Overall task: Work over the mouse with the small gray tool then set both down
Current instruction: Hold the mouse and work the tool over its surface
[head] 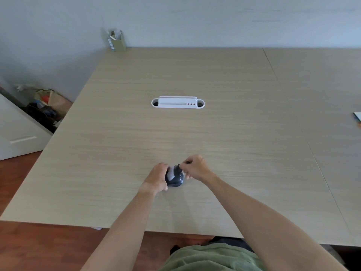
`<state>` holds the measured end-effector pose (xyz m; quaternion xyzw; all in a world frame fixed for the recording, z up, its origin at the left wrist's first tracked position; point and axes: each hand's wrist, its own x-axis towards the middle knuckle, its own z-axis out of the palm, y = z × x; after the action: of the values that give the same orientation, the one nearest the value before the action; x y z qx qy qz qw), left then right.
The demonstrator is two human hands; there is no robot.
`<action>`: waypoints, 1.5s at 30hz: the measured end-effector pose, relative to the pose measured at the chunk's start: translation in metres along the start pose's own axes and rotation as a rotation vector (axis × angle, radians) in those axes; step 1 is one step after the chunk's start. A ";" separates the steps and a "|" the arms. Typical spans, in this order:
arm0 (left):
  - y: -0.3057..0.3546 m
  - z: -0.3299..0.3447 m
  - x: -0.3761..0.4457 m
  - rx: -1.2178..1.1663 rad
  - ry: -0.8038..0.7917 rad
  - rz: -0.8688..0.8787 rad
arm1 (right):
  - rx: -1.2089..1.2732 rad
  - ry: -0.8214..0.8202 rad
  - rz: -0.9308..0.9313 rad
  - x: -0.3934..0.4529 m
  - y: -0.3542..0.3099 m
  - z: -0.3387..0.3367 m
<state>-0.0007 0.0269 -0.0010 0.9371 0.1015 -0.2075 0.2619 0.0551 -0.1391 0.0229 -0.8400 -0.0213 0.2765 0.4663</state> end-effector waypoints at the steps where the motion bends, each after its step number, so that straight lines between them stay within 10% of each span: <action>1: 0.000 -0.001 -0.001 -0.006 0.000 -0.006 | 0.036 -0.100 0.044 -0.002 0.000 0.003; 8: 0.001 -0.005 -0.010 -0.091 -0.053 -0.006 | -0.112 0.320 0.052 -0.002 0.017 0.000; 14: 0.005 -0.009 -0.010 -0.059 -0.055 0.022 | 0.005 0.002 -0.005 -0.007 -0.003 0.017; 19: 0.001 -0.006 -0.011 -0.064 -0.059 0.015 | -0.329 0.163 -0.082 -0.004 -0.004 0.016; 31: -0.004 -0.001 -0.007 0.028 -0.017 0.104 | -0.194 0.248 -0.011 -0.003 0.017 -0.002; 37: 0.001 -0.003 -0.006 0.069 0.043 0.150 | -0.136 -0.057 -0.026 -0.013 0.008 -0.004; 45: 0.001 -0.002 -0.008 0.078 0.035 0.161 | -0.175 0.233 -0.066 -0.008 0.008 -0.001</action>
<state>-0.0066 0.0263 0.0044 0.9551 0.0225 -0.1733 0.2392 0.0471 -0.1467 0.0207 -0.9027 -0.0184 0.1586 0.3996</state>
